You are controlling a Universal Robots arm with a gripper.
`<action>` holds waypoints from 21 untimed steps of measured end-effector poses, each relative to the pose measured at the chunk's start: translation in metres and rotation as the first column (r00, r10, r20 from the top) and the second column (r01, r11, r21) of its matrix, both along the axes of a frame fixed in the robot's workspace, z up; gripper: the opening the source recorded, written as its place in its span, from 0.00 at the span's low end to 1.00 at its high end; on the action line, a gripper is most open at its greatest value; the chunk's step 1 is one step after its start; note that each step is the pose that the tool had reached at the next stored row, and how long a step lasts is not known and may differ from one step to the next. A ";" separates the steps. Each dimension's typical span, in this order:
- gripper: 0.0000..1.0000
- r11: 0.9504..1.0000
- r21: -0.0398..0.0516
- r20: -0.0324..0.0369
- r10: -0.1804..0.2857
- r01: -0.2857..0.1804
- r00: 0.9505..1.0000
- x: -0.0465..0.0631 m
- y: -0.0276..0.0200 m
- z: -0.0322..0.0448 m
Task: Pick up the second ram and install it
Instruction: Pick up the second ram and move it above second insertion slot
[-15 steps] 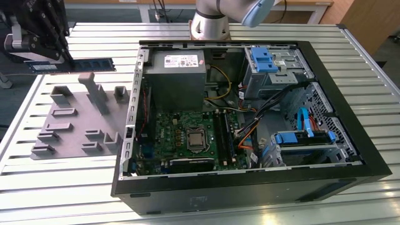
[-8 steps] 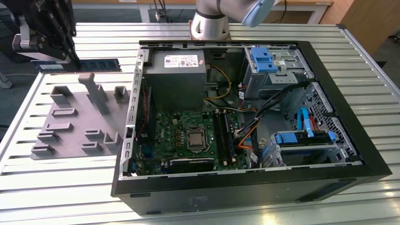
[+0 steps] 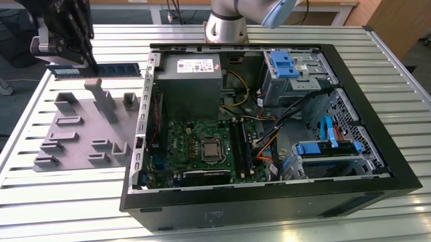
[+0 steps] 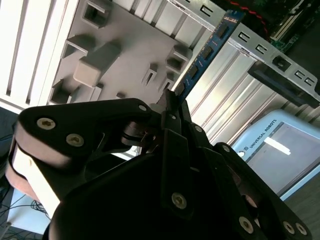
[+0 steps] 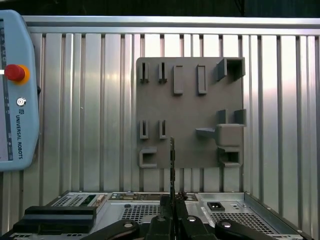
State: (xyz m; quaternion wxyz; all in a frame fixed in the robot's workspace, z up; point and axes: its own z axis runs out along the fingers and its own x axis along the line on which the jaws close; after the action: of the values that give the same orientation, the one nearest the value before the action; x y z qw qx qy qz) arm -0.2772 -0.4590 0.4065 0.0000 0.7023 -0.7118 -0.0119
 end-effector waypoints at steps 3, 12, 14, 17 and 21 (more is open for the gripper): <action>0.14 1.000 0.000 0.000 0.000 0.000 1.000 0.008 0.0000 0.0000; 0.14 1.000 0.000 0.000 -0.001 0.001 1.000 0.032 0.0000 0.0000; 0.14 1.000 0.000 0.000 -0.001 0.001 1.000 0.038 0.0000 0.0001; 0.14 1.000 0.000 0.000 -0.001 0.001 1.000 0.048 0.0000 0.0000; 0.14 1.000 0.000 0.000 -0.001 0.001 1.000 0.060 0.0000 0.0000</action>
State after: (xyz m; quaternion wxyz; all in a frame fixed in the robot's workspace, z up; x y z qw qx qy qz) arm -0.2171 -0.4590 0.4065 0.0000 0.7018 -0.7123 -0.0119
